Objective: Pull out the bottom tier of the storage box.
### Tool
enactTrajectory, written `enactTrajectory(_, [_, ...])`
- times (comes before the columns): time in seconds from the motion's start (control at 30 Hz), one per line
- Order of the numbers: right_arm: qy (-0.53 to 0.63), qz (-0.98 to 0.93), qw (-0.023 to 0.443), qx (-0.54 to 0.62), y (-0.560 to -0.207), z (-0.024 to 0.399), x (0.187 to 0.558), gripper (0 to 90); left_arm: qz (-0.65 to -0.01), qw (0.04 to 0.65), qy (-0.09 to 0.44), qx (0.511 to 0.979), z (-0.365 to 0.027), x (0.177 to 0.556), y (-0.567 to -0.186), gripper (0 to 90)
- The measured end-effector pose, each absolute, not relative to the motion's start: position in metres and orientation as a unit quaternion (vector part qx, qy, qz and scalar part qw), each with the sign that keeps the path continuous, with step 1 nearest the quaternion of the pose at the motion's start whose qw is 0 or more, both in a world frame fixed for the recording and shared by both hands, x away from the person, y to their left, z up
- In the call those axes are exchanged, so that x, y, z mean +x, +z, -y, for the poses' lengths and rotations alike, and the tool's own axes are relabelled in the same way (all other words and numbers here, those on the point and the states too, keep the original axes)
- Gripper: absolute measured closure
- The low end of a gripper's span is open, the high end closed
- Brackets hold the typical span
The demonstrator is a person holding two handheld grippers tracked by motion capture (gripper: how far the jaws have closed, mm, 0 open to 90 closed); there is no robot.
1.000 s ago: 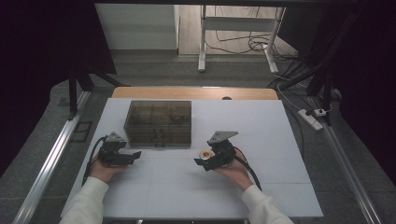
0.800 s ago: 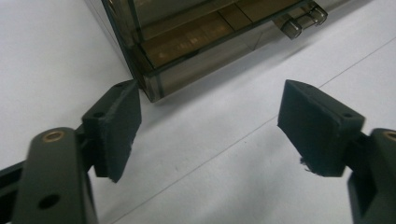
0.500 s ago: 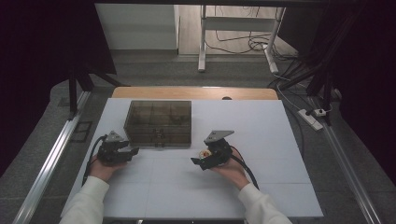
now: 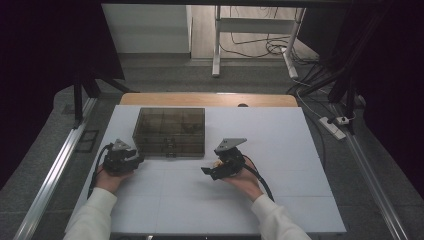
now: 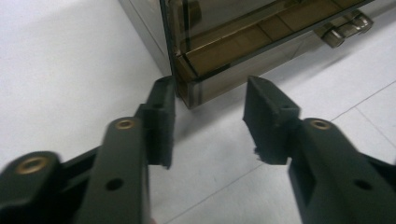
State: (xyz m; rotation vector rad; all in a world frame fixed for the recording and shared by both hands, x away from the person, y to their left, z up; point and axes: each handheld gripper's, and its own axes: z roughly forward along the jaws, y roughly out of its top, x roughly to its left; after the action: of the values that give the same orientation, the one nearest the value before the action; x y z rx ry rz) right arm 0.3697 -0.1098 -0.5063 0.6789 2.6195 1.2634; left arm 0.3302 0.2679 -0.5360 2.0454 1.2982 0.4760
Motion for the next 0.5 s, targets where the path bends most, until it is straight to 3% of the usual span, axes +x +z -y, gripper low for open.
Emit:
enactTrajectory(0.17, [0.421, -0.875, 0.078, 0.228, -0.508, 0.105, 0.372, 16.2, -0.493, 0.325, 0.182, 0.786, -0.267, 0.331, -0.538, 64.9])
enactTrajectory(0.5, [0.408, -0.876, 0.088, 0.241, -0.514, 0.098, 0.38, 33.4, -0.494, 0.322, 0.183, 0.787, -0.269, 0.331, -0.538, 72.9])
